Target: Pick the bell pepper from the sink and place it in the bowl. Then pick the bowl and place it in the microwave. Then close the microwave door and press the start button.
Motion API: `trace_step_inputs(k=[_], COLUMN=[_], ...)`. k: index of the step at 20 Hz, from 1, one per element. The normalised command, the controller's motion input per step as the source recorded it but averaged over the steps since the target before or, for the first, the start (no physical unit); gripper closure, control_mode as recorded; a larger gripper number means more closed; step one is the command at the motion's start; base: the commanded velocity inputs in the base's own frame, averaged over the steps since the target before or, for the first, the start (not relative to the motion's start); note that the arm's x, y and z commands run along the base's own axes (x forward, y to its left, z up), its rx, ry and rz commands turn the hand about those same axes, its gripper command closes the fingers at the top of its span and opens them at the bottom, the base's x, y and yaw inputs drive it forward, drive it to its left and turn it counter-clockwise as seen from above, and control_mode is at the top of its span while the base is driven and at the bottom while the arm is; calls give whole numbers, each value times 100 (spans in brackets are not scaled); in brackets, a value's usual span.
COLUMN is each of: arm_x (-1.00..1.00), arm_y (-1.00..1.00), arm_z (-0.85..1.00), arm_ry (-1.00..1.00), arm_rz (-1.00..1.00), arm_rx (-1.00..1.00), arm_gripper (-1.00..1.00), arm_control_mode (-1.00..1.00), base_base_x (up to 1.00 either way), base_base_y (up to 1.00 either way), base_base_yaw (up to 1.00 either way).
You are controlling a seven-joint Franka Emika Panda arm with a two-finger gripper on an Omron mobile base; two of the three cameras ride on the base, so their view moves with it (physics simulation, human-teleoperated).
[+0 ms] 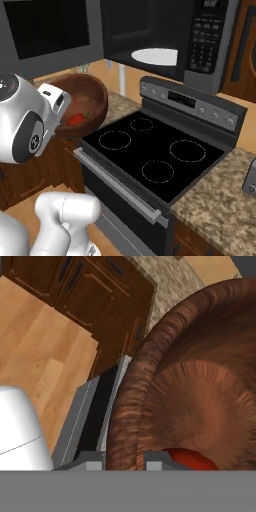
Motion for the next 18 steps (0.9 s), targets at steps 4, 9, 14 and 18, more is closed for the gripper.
trace_step_inputs(k=[4, 9, 14, 18], arm_x=[0, 0, 0, 0], arm_y=[0, 0, 0, 0], arm_z=[0, 0, 0, 0], arm_ry=[0, 0, 0, 0], arm_rz=[0, 0, 0, 0], arm_rx=[0, 0, 0, 0], arm_gripper=[100, 100, 100, 100], arm_control_mode=[100, 100, 100, 100], base_base_x=[94, 72, 10, 2], base_base_y=[-20, 3, 12, -3], base_base_yaw=[1, -1, 24, 31])
